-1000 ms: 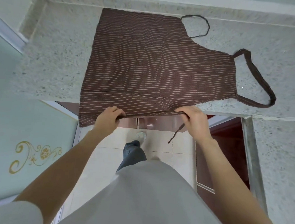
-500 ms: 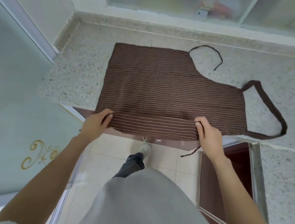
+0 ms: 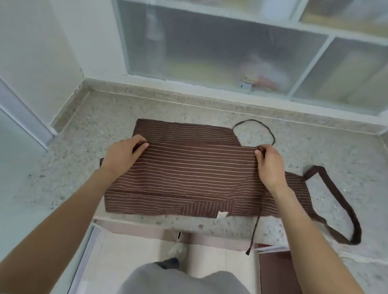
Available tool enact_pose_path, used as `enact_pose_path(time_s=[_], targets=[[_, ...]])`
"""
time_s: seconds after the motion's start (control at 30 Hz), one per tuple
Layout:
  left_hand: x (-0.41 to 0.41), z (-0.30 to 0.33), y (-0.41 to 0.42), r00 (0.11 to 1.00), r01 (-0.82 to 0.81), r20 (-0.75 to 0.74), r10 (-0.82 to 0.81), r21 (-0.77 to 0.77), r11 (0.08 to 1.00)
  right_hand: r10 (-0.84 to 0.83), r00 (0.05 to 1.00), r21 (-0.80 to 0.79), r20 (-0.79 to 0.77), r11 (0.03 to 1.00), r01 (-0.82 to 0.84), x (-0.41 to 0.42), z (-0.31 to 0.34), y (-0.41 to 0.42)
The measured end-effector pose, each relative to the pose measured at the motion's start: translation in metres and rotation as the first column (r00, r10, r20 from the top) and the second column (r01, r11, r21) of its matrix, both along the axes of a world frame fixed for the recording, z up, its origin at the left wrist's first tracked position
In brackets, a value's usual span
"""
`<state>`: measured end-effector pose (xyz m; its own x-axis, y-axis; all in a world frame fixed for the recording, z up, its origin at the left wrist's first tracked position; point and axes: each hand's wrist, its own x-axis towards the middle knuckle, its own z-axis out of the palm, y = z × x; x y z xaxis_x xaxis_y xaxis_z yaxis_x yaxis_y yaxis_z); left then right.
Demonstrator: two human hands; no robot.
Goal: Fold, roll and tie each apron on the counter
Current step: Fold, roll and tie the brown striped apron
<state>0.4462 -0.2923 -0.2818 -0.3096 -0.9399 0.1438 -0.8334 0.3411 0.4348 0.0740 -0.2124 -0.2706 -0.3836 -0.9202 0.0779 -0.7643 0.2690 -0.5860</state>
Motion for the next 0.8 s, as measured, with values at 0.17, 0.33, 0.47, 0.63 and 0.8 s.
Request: enact_pose_path(time_s=[0.17,0.33,0.47,0.63,0.8], targets=[[-0.007,0.018,-0.096,0.997,0.065,0.044,-0.061,-0.098,0.993,-0.063,0.995,-0.025,-0.079,0.998,0.061,-0.005,0.019,-0.079],[-0.021,0.002,-0.162,0.988,0.075,0.141,-0.067,-0.055,0.996,-0.084,0.983,0.038,-0.166,0.995,0.092,-0.014,0.007,-0.138],[-0.026,-0.034,-0.208,0.954,0.068,0.288,-0.083,0.059,0.996,-0.077,0.979,0.178,-0.188,0.978,0.111,-0.017,-0.023,-0.175],[-0.036,-0.076,-0.242,0.942,0.061,0.309,-0.128,0.217,0.974,-0.150,0.989,0.341,0.015,0.930,0.136,-0.015,-0.062,-0.208],[-0.039,-0.102,-0.259,0.931,0.055,0.339,-0.139,0.247,0.967,-0.176,0.984,0.400,-0.026,0.900,0.172,-0.021,-0.096,-0.234]])
